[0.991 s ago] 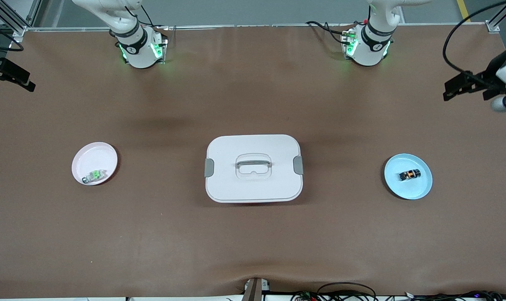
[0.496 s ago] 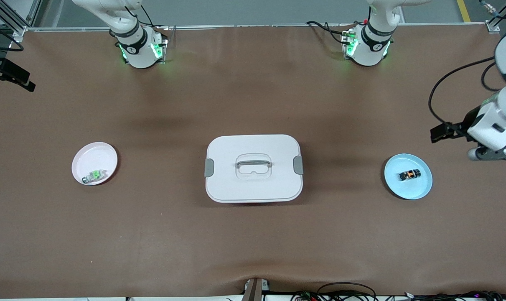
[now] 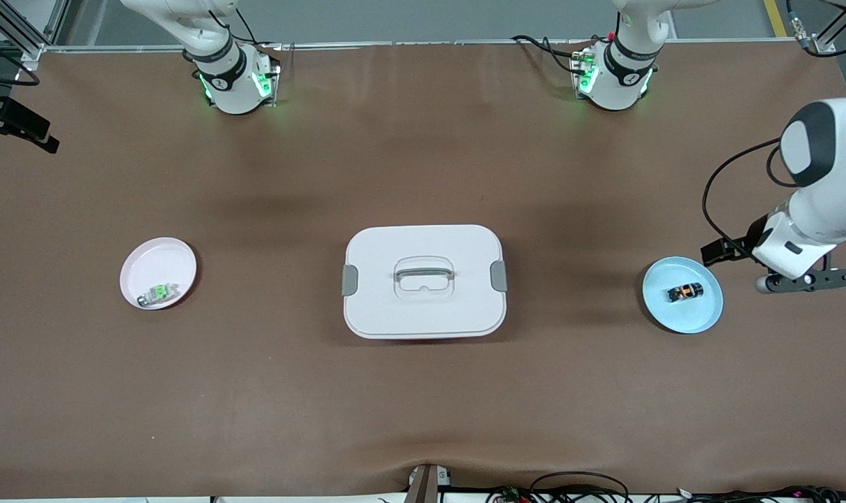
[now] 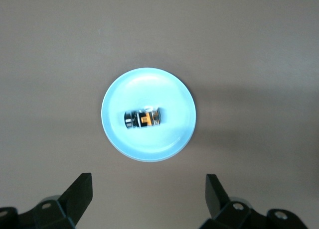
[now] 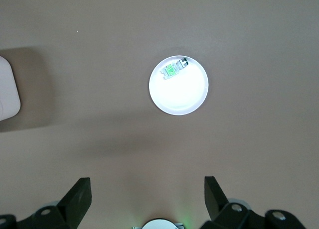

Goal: Transfer orange switch to right arm and place
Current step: 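Lower the left gripper and close it on the orange switch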

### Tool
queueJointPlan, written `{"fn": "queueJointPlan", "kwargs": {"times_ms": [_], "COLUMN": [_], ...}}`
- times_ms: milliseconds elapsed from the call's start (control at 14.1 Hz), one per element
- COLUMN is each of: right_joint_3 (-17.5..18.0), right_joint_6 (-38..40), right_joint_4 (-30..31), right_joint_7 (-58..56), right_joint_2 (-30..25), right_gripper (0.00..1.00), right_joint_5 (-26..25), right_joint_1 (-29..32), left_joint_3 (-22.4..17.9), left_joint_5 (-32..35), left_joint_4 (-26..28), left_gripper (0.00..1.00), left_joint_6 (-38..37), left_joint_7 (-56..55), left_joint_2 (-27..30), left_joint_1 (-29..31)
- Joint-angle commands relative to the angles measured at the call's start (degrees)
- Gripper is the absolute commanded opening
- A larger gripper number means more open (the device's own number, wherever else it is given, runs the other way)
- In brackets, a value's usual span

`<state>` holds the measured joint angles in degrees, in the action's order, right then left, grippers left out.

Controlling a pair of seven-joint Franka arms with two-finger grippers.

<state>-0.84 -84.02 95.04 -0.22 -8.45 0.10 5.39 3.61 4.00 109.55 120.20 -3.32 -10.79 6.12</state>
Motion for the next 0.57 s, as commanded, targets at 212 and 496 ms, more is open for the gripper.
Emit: {"fn": "queueJointPlan", "kwargs": {"times_ms": [212,496], "right_joint_3": [0.4,0.4], "right_joint_6": [0.88,0.79], "right_joint_4": [-1.26,-1.35], "right_joint_7": [-0.22,-0.14], "right_joint_2": [0.62,0.62], "right_gripper": [1.0,1.0], "right_joint_5": [-0.54,-0.54], "right_joint_1": [0.32,0.32], "left_joint_3": [0.26,0.26], "left_joint_5": [1.01,1.01], "left_joint_4": [3.66,3.74], "left_gripper": [1.0,1.0], "left_joint_6": [11.71,18.39], "left_joint_7": [-0.72,-0.72], "left_joint_2": [-6.34,-11.61], "left_joint_1": [1.62,3.55]}}
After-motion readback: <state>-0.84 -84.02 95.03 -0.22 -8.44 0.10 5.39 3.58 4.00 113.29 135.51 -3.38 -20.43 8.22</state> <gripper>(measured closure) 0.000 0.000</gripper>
